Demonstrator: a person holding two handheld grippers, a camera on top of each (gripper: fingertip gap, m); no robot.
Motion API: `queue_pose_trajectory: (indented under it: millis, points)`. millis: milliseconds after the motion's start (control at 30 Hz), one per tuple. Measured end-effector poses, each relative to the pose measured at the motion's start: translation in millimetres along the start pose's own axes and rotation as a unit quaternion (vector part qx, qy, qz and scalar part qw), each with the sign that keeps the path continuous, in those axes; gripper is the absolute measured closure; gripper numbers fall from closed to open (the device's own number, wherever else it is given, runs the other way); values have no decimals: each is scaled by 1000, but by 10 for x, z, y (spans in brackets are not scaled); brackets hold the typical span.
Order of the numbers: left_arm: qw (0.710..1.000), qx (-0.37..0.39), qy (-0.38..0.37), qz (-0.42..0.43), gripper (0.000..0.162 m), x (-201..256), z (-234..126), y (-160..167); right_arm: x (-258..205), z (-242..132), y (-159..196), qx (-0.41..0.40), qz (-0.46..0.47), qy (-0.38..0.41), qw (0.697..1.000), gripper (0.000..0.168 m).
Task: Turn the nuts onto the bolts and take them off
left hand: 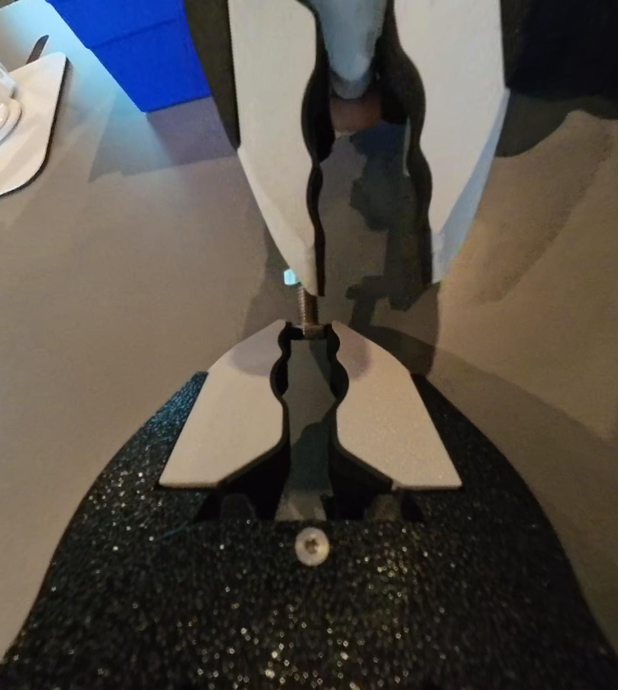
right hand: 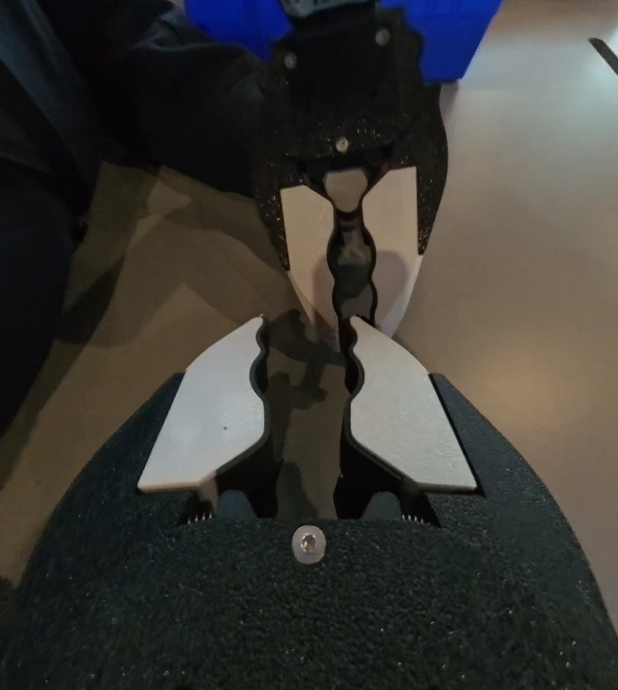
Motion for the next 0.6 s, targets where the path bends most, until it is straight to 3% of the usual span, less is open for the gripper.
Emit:
queue_pose_trajectory:
  millis: [200,333,600]
  points:
    - [1000,11,0,-4,145,-8,-20,-3,139,-50,63,-31,18,77,996,125]
    - [1000,11,-2,-4,145,-8,-21,-3,168,-18,153,-78,61,49,994,127]
    - [1000,7,0,-3,145,-7,-14,-1,120,38,117,-53,47,33,997,124]
Point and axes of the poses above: each gripper's, where its closed fingertips meet, z out along the fingers, y out of its underside, x = y × z across the jaws, the point moved 9 cm from there along -z, back along the fingers, and after that the axes turned 8 degrees about y, right-handed, at the moved point
